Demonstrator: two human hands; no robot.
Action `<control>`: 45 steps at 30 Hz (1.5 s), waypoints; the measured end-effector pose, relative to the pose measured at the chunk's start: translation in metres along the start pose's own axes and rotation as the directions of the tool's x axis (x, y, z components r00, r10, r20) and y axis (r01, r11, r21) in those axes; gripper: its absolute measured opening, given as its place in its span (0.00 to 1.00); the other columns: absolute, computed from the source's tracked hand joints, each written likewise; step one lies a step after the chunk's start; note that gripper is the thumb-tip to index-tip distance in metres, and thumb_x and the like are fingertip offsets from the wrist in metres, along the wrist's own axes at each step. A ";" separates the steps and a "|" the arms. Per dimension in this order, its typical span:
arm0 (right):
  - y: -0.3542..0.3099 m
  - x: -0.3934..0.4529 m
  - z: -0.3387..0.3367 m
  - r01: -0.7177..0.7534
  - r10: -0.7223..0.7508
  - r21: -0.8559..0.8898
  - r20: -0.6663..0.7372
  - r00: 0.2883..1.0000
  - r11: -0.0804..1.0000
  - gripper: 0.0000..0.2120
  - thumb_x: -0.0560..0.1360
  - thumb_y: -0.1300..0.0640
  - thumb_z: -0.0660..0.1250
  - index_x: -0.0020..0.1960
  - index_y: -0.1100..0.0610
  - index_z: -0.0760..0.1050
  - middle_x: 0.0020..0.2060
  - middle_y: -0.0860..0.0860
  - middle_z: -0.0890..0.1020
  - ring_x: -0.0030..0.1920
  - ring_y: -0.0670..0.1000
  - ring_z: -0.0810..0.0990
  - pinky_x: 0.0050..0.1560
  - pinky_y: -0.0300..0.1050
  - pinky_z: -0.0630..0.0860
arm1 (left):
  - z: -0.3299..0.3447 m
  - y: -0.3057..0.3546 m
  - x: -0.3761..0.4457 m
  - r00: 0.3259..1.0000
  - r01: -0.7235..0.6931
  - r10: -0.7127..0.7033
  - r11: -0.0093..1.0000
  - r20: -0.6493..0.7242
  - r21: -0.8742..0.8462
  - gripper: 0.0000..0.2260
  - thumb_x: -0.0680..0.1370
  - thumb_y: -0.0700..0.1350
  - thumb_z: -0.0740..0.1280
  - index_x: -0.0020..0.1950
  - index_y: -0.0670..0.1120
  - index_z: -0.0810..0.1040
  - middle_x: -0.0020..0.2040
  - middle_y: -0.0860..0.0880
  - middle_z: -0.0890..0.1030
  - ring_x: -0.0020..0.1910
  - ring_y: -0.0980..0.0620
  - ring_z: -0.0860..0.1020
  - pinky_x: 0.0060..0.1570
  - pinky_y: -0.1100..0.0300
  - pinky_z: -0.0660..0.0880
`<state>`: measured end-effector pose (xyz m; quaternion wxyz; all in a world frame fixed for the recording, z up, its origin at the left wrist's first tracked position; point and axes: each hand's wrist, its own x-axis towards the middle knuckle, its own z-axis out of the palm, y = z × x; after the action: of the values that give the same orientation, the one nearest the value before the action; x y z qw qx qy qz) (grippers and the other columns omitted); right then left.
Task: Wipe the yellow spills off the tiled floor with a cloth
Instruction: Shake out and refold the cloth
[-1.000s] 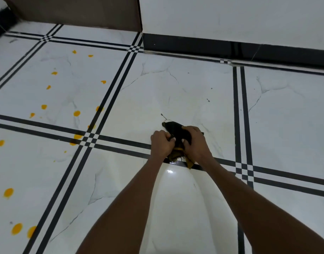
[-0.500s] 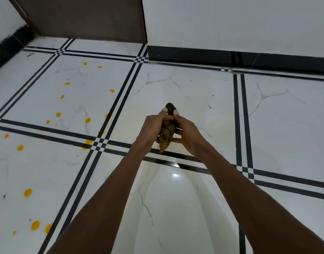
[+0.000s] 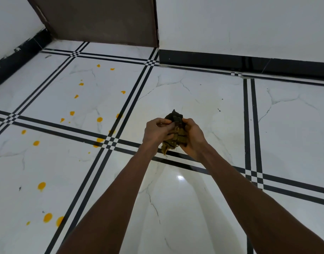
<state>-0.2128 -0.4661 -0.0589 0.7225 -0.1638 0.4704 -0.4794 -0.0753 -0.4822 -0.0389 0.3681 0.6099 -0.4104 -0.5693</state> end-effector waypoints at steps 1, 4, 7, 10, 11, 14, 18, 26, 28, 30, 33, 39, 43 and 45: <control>0.001 0.000 0.000 0.002 -0.002 0.003 0.003 1.000 1.000 0.21 0.86 0.52 0.52 0.65 0.61 0.79 0.46 0.55 0.87 0.42 0.51 0.87 0.39 0.43 0.83 | 0.001 -0.001 0.000 1.000 -0.005 0.005 1.000 -0.006 -0.018 0.14 0.77 0.42 0.77 0.60 0.40 0.82 0.51 0.44 0.86 0.47 0.51 0.87 0.45 0.62 0.84; 0.007 0.004 -0.002 0.011 -0.011 0.010 0.002 1.000 1.000 0.22 0.86 0.52 0.53 0.66 0.61 0.80 0.51 0.58 0.86 0.46 0.52 0.87 0.43 0.45 0.83 | 0.003 -0.002 0.000 0.999 -0.027 0.029 0.998 -0.029 0.060 0.14 0.76 0.41 0.78 0.60 0.41 0.82 0.50 0.44 0.86 0.46 0.51 0.87 0.45 0.65 0.83; 0.013 0.006 -0.005 0.021 -0.021 0.002 -0.032 0.999 1.000 0.23 0.86 0.50 0.53 0.68 0.61 0.79 0.55 0.59 0.86 0.53 0.54 0.85 0.53 0.48 0.81 | 0.003 -0.003 0.001 0.999 -0.045 0.049 0.982 -0.014 0.186 0.11 0.77 0.40 0.76 0.58 0.43 0.84 0.49 0.46 0.85 0.44 0.54 0.83 0.41 0.68 0.79; 0.012 0.005 -0.010 0.039 -0.040 -0.030 -0.042 0.998 0.999 0.23 0.86 0.49 0.52 0.64 0.60 0.81 0.53 0.59 0.87 0.54 0.57 0.84 0.56 0.52 0.80 | 0.002 0.000 0.001 0.998 -0.058 0.059 0.977 -0.001 0.204 0.09 0.79 0.43 0.74 0.58 0.44 0.84 0.52 0.47 0.84 0.50 0.53 0.82 0.47 0.64 0.76; 0.011 0.004 -0.013 0.043 -0.046 -0.055 -0.051 0.998 0.998 0.23 0.86 0.49 0.51 0.62 0.58 0.81 0.51 0.58 0.88 0.52 0.58 0.84 0.55 0.54 0.79 | 0.000 0.003 0.003 0.998 -0.060 0.065 0.980 -0.018 0.192 0.09 0.80 0.44 0.73 0.58 0.43 0.82 0.52 0.48 0.83 0.51 0.53 0.80 0.48 0.64 0.75; 0.009 0.005 -0.021 0.015 -0.034 -0.168 -0.106 0.994 0.986 0.23 0.84 0.50 0.52 0.61 0.61 0.80 0.52 0.63 0.87 0.50 0.64 0.81 0.53 0.59 0.74 | -0.012 0.015 0.004 0.995 -0.059 0.071 0.984 -0.063 0.168 0.07 0.84 0.47 0.65 0.58 0.44 0.76 0.48 0.51 0.79 0.48 0.55 0.78 0.45 0.63 0.73; -0.003 0.006 -0.027 -0.078 -0.050 -0.551 -0.214 0.975 0.831 0.17 0.83 0.53 0.59 0.61 0.62 0.79 0.52 0.62 0.84 0.45 0.56 0.80 0.47 0.50 0.78 | -0.030 0.031 0.002 0.985 -0.153 0.163 0.979 -0.063 0.136 0.08 0.86 0.48 0.62 0.61 0.46 0.73 0.44 0.50 0.81 0.42 0.54 0.80 0.34 0.65 0.77; -0.053 0.009 0.011 0.401 -0.133 -0.837 0.379 0.916 0.373 0.37 0.76 0.51 0.78 0.80 0.47 0.65 0.78 0.49 0.70 0.78 0.53 0.66 0.79 0.57 0.65 | -0.052 0.075 -0.009 0.886 -0.448 0.363 0.834 0.290 0.324 0.10 0.85 0.49 0.66 0.61 0.47 0.81 0.43 0.41 0.85 0.43 0.49 0.84 0.40 0.63 0.79; -0.058 0.009 0.024 0.373 0.005 -0.837 0.410 0.912 0.401 0.31 0.76 0.51 0.77 0.76 0.51 0.71 0.73 0.50 0.77 0.74 0.54 0.72 0.76 0.55 0.69 | -0.055 0.088 -0.014 0.874 -0.463 0.360 0.821 0.326 0.335 0.10 0.85 0.50 0.66 0.61 0.47 0.82 0.47 0.41 0.87 0.50 0.46 0.86 0.49 0.56 0.82; -0.057 0.008 0.029 0.361 0.065 -0.832 0.424 0.903 0.421 0.29 0.77 0.50 0.76 0.75 0.54 0.74 0.70 0.50 0.79 0.72 0.53 0.74 0.75 0.54 0.72 | -0.063 0.101 -0.016 0.879 -0.454 0.358 0.829 0.315 0.326 0.10 0.85 0.50 0.67 0.61 0.47 0.83 0.50 0.41 0.88 0.53 0.44 0.86 0.54 0.52 0.82; -0.052 0.002 0.027 0.355 0.032 -0.733 0.456 0.889 0.580 0.29 0.75 0.47 0.77 0.73 0.55 0.76 0.66 0.48 0.83 0.68 0.50 0.80 0.72 0.50 0.75 | -0.081 0.114 -0.010 0.894 -0.440 0.382 0.846 0.233 0.303 0.11 0.84 0.50 0.68 0.62 0.45 0.83 0.53 0.41 0.88 0.54 0.46 0.86 0.53 0.55 0.83; -0.037 -0.006 0.030 0.205 0.026 -0.533 0.393 0.919 0.821 0.24 0.81 0.43 0.66 0.72 0.52 0.75 0.64 0.51 0.84 0.65 0.54 0.83 0.67 0.57 0.79 | -0.096 0.111 0.008 0.897 -0.439 0.426 0.834 0.117 0.334 0.11 0.83 0.47 0.70 0.61 0.42 0.84 0.46 0.47 0.87 0.40 0.62 0.84 0.36 0.70 0.77; -0.033 -0.013 0.045 0.178 0.000 -0.477 0.349 0.937 0.860 0.15 0.85 0.49 0.64 0.70 0.52 0.77 0.62 0.51 0.86 0.62 0.54 0.85 0.62 0.52 0.82 | -0.098 0.092 0.019 0.909 -0.409 0.407 0.831 0.088 0.376 0.13 0.83 0.51 0.69 0.62 0.45 0.85 0.54 0.46 0.87 0.52 0.54 0.85 0.51 0.56 0.83; -0.033 -0.015 0.052 0.171 -0.028 -0.437 0.315 0.949 0.883 0.14 0.85 0.51 0.65 0.68 0.53 0.79 0.59 0.52 0.87 0.58 0.54 0.86 0.59 0.52 0.83 | -0.093 0.073 0.019 0.910 -0.384 0.414 0.819 0.023 0.426 0.15 0.83 0.53 0.68 0.64 0.46 0.84 0.59 0.48 0.86 0.60 0.51 0.83 0.63 0.53 0.79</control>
<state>-0.1882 -0.4803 -0.0017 0.7004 -0.4247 0.4458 -0.3611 0.0122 -0.5295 0.0278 0.3527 0.5949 -0.6288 -0.3556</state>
